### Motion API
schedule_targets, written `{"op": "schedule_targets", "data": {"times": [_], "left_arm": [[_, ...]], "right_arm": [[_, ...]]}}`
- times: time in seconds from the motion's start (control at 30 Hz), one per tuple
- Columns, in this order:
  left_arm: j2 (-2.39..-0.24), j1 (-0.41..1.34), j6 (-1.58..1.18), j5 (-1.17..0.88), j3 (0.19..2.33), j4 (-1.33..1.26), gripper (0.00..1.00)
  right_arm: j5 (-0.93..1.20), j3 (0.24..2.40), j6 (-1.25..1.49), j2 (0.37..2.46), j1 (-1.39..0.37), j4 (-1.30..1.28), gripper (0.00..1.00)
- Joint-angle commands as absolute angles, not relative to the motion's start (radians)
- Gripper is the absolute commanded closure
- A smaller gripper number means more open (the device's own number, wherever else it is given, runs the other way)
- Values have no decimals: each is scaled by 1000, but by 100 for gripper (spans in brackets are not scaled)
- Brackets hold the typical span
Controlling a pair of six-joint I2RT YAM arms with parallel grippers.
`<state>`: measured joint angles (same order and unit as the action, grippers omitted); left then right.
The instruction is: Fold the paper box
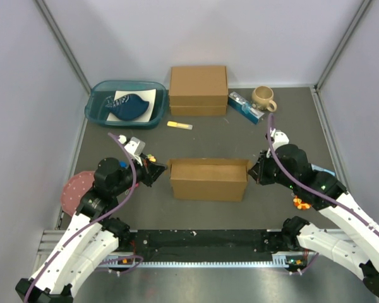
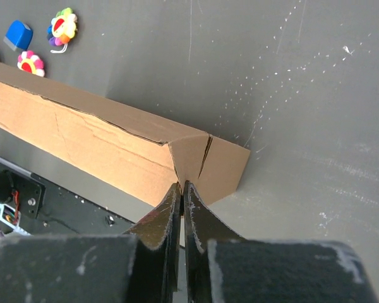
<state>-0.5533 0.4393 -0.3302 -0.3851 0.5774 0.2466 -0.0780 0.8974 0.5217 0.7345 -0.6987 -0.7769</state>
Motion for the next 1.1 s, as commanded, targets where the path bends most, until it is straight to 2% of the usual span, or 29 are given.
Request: {"op": "schedule_targets", "data": {"times": [0.0,0.5,0.8,1.07], "left_arm": [[-548,443,-342,-400,565,207,100],[-543,445,-344,-384,558,209,100],[-534,445,-383,-380,564,189,100],[-514,443,-471,-344,581,146,100]], "right_arm": [[-57,907,584,732,-715,-681,100],[-71,890,601,721,-721,-680,100],[-110,764,577,690,-727,-646,100],[-123,739,578,667,-729,-644,100]]}}
